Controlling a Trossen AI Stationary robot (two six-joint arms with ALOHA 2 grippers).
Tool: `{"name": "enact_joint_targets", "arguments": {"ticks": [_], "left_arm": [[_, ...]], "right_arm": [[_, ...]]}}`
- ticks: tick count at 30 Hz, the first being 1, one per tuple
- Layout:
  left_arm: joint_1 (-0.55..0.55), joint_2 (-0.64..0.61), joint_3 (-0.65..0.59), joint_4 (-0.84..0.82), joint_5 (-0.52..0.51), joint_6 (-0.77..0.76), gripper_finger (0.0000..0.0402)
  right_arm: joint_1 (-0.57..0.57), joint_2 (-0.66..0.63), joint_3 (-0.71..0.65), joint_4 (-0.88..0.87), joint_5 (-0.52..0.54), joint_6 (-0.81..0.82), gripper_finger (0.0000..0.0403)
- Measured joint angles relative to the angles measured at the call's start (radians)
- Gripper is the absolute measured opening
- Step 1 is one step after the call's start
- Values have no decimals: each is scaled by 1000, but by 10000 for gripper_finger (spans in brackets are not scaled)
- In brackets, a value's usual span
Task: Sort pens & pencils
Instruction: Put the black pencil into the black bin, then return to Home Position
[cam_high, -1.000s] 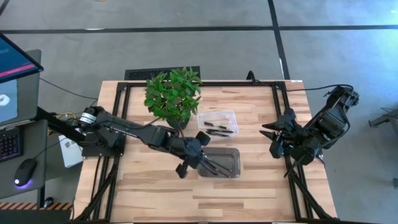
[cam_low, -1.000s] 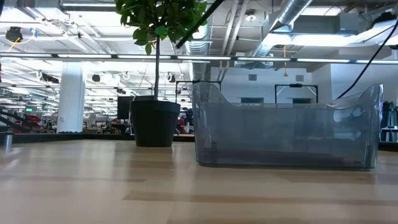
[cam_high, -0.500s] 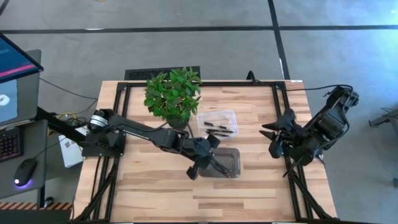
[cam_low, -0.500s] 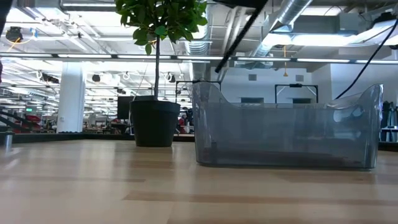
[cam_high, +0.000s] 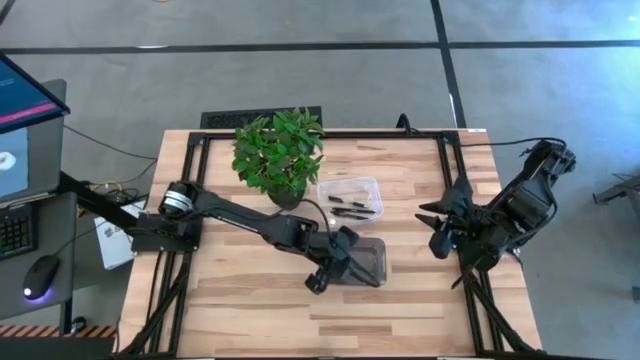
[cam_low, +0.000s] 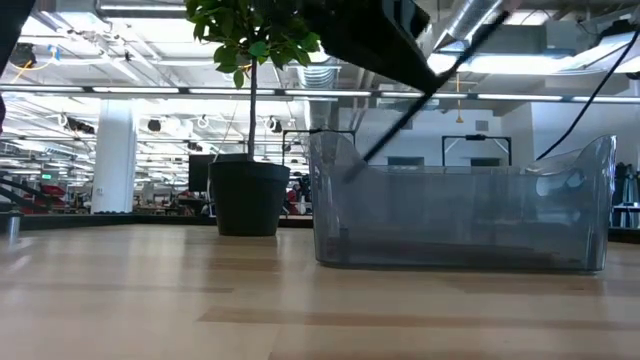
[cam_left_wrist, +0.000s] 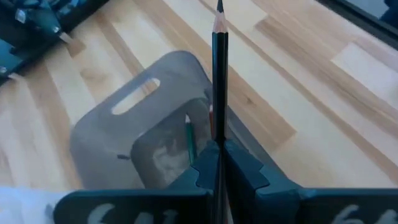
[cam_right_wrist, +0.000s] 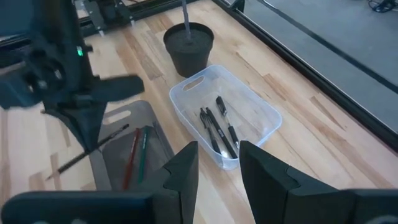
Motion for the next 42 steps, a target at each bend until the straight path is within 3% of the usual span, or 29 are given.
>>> {"name": "enact_joint_targets", "arguments": {"ticks": [9, 19, 26, 34, 42], "left_arm": [[4, 89, 2, -31, 1, -4, 4], [4, 89, -1, -34, -13, -97, 4], [6, 89, -1, -40, -5, -82, 6], [19, 89, -1, -23, 2, -178, 46], [47, 88, -1, 11, -116, -244, 68]], "right_arm": [[0, 9, 0, -1, 0, 14, 137], [0, 9, 0, 0, 0, 16, 137], [0, 9, 0, 0, 0, 16, 139], [0, 9, 0, 1, -1, 16, 138], [0, 9, 0, 3, -25, 26, 137]]}}
